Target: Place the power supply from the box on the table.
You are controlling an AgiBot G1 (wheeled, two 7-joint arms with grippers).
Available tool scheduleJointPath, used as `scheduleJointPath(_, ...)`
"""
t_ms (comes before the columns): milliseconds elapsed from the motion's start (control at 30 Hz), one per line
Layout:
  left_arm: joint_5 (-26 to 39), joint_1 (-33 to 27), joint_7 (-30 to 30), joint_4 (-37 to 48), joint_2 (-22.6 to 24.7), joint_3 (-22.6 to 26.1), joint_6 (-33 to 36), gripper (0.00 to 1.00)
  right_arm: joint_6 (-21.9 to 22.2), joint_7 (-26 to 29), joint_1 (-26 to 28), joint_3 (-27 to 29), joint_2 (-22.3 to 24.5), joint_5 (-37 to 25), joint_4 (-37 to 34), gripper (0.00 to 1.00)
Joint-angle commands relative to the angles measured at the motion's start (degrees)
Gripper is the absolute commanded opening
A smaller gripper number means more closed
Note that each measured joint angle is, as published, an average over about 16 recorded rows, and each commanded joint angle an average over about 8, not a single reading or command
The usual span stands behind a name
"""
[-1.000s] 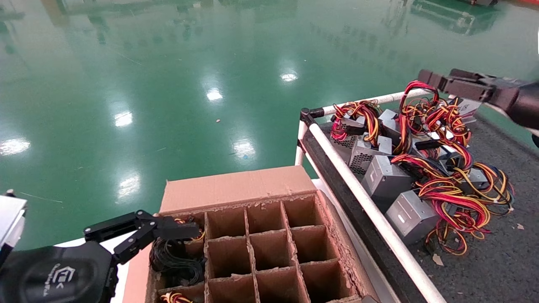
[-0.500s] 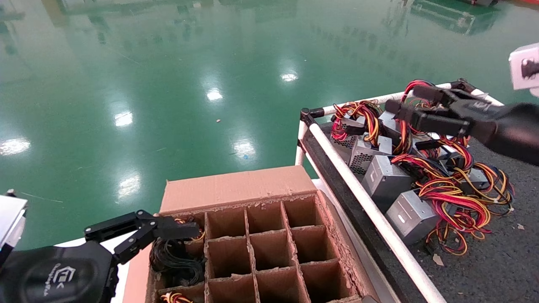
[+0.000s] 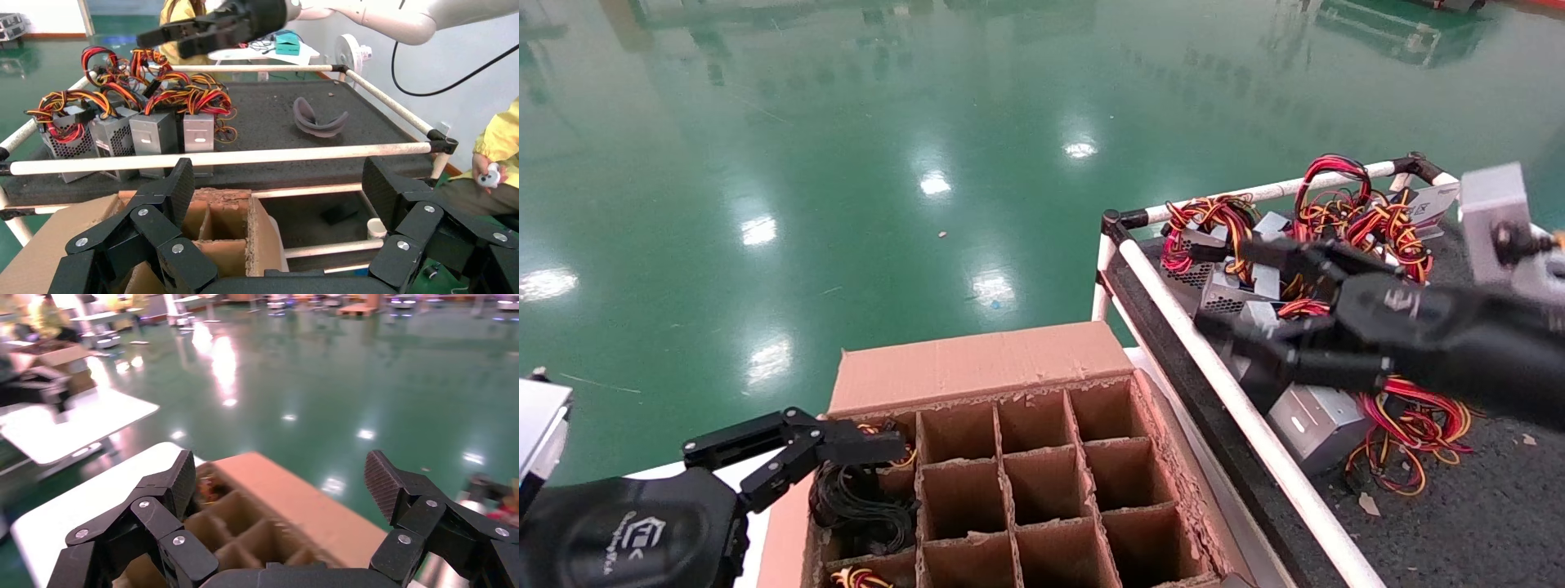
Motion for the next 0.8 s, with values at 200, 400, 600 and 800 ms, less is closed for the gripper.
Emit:
scheduleJointPath(200, 0.0, 0.0, 0.0, 0.0, 0.0, 0.0, 0.0, 1.0, -2.7, -0.4, -5.6, 0.7, 1.3, 3.5, 8.2, 1.0)
scheduleJointPath(400, 0.0, 0.0, 0.0, 0.0, 0.0, 0.0, 0.0, 1.0, -5.1, -0.8, -10.4, 1.2, 2.5, 6.5, 15.3, 1.0)
scheduleJointPath(600, 0.0, 0.0, 0.0, 0.0, 0.0, 0.0, 0.0, 1.0, -6.8, -1.0, -13.9, 1.6, 3.3, 8.7, 20.4, 1.0)
scheduleJointPath(800, 0.0, 0.0, 0.0, 0.0, 0.0, 0.0, 0.0, 1.0, -7.3, -1.1, -14.8, 1.7, 3.6, 9.3, 21.7, 1.0)
